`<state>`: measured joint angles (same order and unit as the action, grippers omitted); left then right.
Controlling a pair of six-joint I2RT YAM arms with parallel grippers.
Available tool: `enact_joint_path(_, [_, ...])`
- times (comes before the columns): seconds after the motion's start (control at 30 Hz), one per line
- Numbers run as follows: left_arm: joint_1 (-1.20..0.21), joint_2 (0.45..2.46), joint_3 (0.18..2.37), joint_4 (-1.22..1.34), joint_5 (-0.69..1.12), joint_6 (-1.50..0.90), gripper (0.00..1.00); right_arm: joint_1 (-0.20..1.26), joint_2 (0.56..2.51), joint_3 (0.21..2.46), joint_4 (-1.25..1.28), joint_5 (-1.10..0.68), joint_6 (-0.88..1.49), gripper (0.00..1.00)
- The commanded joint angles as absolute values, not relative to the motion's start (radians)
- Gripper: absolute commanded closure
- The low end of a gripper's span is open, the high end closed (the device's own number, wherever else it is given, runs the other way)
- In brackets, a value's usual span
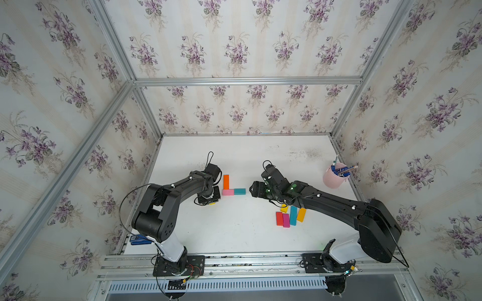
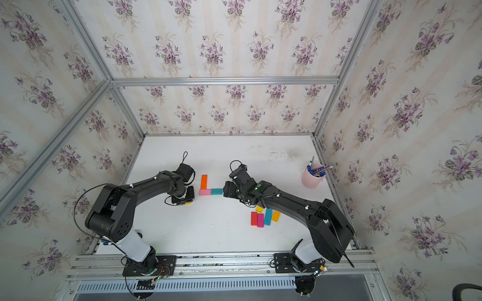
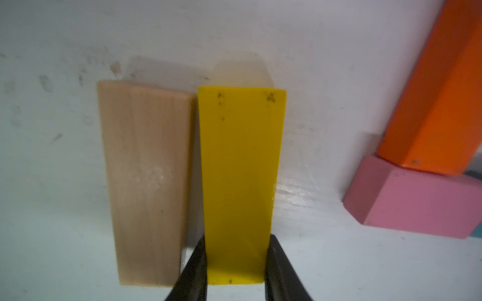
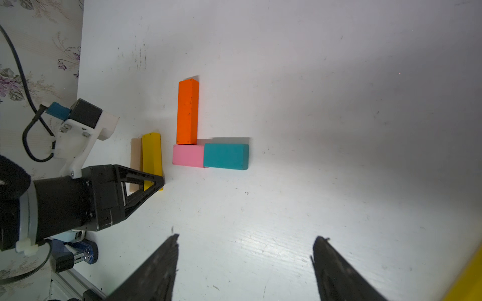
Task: Assemble the letter h with building blocks
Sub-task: Pick up the building block from the center of the board.
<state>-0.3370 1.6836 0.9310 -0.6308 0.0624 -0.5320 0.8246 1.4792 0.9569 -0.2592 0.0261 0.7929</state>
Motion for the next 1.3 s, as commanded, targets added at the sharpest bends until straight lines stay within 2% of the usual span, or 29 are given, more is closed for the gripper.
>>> enact_joint_path(0.0, [-0.35,1.674,0.87,-0.637,0.083,-0.519,0.74,0.826,1.466,0.962,-0.268,0.046,0.799,0.19])
enact_joint_path(0.2, [-0.366,1.659,0.817,-0.599,0.114,-0.5,0.81,0.826,1.454,0.956,-0.277,0.055,0.806,0.19])
enact_joint_path(0.77, [-0.429,1.62,0.778,-0.627,0.193,-0.522,0.81,0.826,1.427,0.956,-0.285,0.062,0.811,0.19])
enact_joint_path(1.17, [-0.45,1.602,0.775,-0.65,0.242,-0.51,0.78,0.825,1.414,0.956,-0.289,0.063,0.816,0.19])
enact_joint_path(1.23, [-0.452,1.589,0.769,-0.654,0.244,-0.513,0.74,0.826,1.408,0.956,-0.29,0.066,0.816,0.19])
enact_joint_path(1.27, [-0.45,1.584,0.766,-0.657,0.242,-0.513,0.68,0.825,1.407,0.957,-0.29,0.066,0.816,0.19])
